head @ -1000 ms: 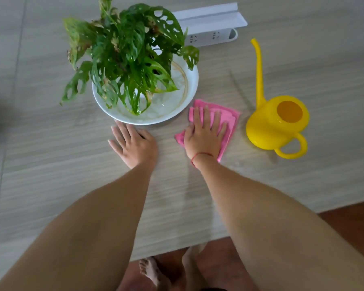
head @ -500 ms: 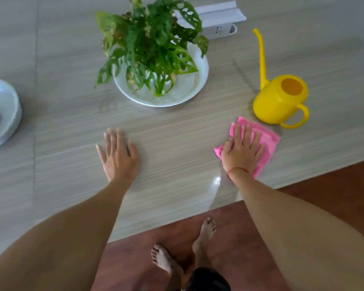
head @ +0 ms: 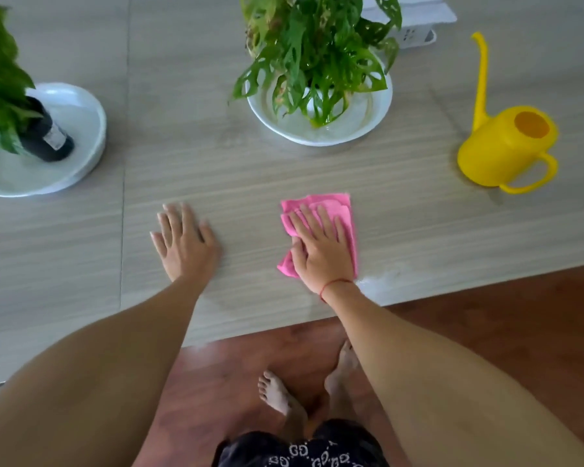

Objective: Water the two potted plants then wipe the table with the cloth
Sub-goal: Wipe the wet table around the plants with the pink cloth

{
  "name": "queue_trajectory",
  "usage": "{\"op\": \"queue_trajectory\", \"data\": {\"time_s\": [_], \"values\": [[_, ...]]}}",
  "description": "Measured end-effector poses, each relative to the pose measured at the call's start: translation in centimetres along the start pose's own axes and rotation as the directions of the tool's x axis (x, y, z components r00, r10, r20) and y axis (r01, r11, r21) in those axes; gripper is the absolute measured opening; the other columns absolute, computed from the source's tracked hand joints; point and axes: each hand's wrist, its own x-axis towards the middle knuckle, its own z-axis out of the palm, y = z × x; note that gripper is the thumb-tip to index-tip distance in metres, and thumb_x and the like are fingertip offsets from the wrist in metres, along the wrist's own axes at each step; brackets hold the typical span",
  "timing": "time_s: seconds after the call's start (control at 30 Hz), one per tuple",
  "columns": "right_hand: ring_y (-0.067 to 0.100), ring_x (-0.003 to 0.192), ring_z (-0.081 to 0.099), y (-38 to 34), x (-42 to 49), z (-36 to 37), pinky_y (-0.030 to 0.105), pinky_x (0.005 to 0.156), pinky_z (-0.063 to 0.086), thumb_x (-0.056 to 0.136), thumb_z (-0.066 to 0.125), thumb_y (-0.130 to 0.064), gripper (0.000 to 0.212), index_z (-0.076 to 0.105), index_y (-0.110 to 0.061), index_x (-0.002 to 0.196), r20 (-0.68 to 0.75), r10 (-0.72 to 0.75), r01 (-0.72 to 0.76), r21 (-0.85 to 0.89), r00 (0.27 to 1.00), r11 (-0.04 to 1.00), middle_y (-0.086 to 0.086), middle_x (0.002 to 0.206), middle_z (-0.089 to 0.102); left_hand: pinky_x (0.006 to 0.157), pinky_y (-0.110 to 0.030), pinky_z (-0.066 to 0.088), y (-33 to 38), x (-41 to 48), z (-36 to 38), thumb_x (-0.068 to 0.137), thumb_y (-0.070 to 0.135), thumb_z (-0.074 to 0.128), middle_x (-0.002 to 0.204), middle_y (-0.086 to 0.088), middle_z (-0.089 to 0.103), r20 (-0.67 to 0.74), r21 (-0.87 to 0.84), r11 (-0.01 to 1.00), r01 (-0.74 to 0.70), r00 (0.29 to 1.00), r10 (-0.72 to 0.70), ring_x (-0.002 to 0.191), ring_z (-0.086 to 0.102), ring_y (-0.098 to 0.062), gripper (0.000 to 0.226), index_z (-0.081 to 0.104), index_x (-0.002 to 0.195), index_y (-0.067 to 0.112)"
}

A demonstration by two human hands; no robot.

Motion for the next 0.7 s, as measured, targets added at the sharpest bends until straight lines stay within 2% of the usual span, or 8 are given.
{"op": "queue_trajectory", "data": {"time_s": [0.07,0.17,0.27,0.3,0.37,0.5,0.63,0.7], "values": [[0.016,0.148,0.013,4.1,-2.0,-1.0,0.043,0.122,0.005,0.091,0.015,-0.040,0.059,0.024,-0.034,0.149,-0.075,0.196,-0.198,-0.029,0.978,0.980,-0.009,0.158,0.019,0.120,-0.043,-0.004,-0.4,-0.1,0.0,0.103,0.036,0.029,0.163,-0.007,0.005,-0.006,-0.006,1.000,-0.027,1.000,0.027,0.150,-0.002,-0.023,0.057,0.016,0.155,0.017],[0.021,0.149,0.012,7.9,-4.9,-2.1,0.049,0.121,0.010,0.090,0.012,-0.041,0.061,0.020,-0.031,0.150,-0.138,0.461,-0.469,-0.032,0.877,0.883,-0.004,0.159,0.018,0.121,-0.043,-0.003,-1.4,-0.7,0.0,0.103,0.034,0.031,0.162,-0.009,0.009,-0.026,-0.014,0.996,-0.091,0.996,0.090,0.150,0.002,-0.023,0.056,0.020,0.154,0.014],[0.029,0.149,0.004,5.2,-3.9,-1.8,0.055,0.120,0.003,0.096,0.018,-0.040,0.056,0.014,-0.031,0.151,-0.126,0.615,-0.618,0.014,0.779,0.786,-0.001,0.161,0.008,0.119,-0.044,-0.006,-2.2,-1.5,0.0,0.103,0.033,0.032,0.162,-0.009,0.013,-0.038,-0.031,0.995,-0.099,0.995,0.098,0.150,0.003,-0.022,0.054,0.024,0.153,0.014],[0.032,0.149,0.001,3.3,-3.3,-1.3,0.057,0.119,-0.001,0.099,0.020,-0.039,0.053,0.010,-0.032,0.151,-0.102,0.622,-0.624,0.015,0.777,0.781,-0.001,0.161,0.003,0.119,-0.045,-0.006,-2.6,-2.0,-0.1,0.102,0.033,0.033,0.161,-0.009,0.014,-0.039,-0.040,0.995,-0.094,0.995,0.092,0.150,0.004,-0.022,0.054,0.026,0.152,0.014],[0.035,0.148,-0.003,-1.2,-2.3,0.2,0.057,0.118,-0.005,0.101,0.024,-0.038,0.053,0.007,-0.034,0.151,-0.076,0.531,-0.533,-0.007,0.844,0.846,-0.001,0.161,-0.001,0.119,-0.045,-0.006,-3.5,-2.8,-0.5,0.102,0.032,0.033,0.161,-0.009,0.014,-0.043,-0.052,0.995,-0.086,0.996,0.084,0.150,0.004,-0.021,0.053,0.027,0.152,0.014],[0.033,0.148,-0.008,-10.1,-0.5,2.9,0.054,0.114,-0.014,0.101,0.025,-0.039,0.053,0.010,-0.035,0.151,0.024,0.211,-0.211,-0.013,0.977,0.977,-0.005,0.161,-0.002,0.119,-0.044,-0.008,-7.2,-2.8,-2.7,0.103,0.032,0.031,0.162,-0.007,0.012,-0.093,-0.039,0.999,0.007,0.996,-0.010,0.150,0.002,-0.020,0.053,0.023,0.153,0.015],[0.033,0.149,0.002,-17.8,-0.3,4.8,0.058,0.118,-0.002,0.092,0.010,-0.044,0.060,0.022,-0.032,0.149,0.110,-0.126,0.127,-0.006,0.986,0.992,-0.003,0.161,0.012,0.120,-0.047,-0.005,-12.3,-2.0,-5.2,0.102,0.030,0.032,0.162,-0.009,0.011,-0.138,-0.015,0.992,0.122,0.983,-0.123,0.150,0.002,-0.023,0.054,0.022,0.153,0.014],[0.033,0.148,0.007,-19.5,-1.2,5.5,0.058,0.118,0.001,0.092,0.013,-0.043,0.058,0.031,-0.031,0.147,0.145,-0.257,0.258,0.016,0.955,0.966,-0.003,0.159,0.021,0.120,-0.048,-0.004,-14.6,-1.6,-5.9,0.102,0.029,0.031,0.162,-0.010,0.011,-0.149,-0.010,0.985,0.173,0.974,-0.172,0.150,0.002,-0.024,0.053,0.024,0.153,0.014]]}}
